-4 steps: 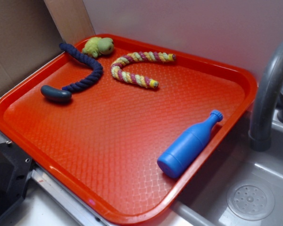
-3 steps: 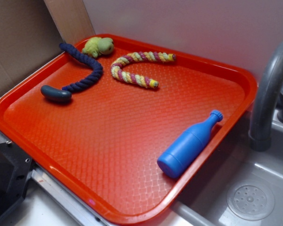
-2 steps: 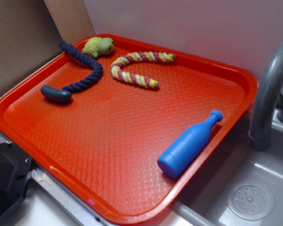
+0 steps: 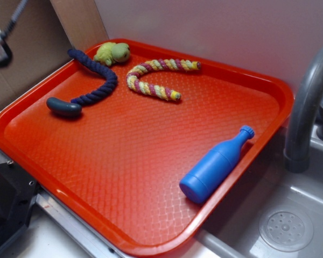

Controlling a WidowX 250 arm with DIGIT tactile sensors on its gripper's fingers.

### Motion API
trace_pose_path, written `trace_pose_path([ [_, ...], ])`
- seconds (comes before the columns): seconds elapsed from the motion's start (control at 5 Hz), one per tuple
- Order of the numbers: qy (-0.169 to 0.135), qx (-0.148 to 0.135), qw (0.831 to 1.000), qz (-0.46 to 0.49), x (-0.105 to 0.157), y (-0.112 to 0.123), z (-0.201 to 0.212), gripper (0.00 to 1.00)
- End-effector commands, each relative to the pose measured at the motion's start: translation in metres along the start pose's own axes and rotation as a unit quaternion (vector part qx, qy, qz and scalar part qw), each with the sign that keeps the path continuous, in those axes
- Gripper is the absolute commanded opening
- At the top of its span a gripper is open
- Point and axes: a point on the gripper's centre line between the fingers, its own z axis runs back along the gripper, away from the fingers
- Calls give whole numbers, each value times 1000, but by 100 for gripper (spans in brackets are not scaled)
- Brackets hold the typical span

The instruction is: Grab the plastic pickle.

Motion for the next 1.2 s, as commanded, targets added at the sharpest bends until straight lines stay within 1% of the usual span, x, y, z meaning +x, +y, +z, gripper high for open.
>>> trace_pose_path([
  [0.0,9,29,997,-77,19,39,-64,100],
  [0.2,43,79,993,-73,20,51,-97,100],
  [0.4,58,96,989,-101,23,50,-112,100],
  [0.6,95,143,981,-91,19,67,-129,100],
  [0.8,100,164,978,-83,21,72,-138,100],
  [1.0,90,156,981,-65,22,74,-136,66],
])
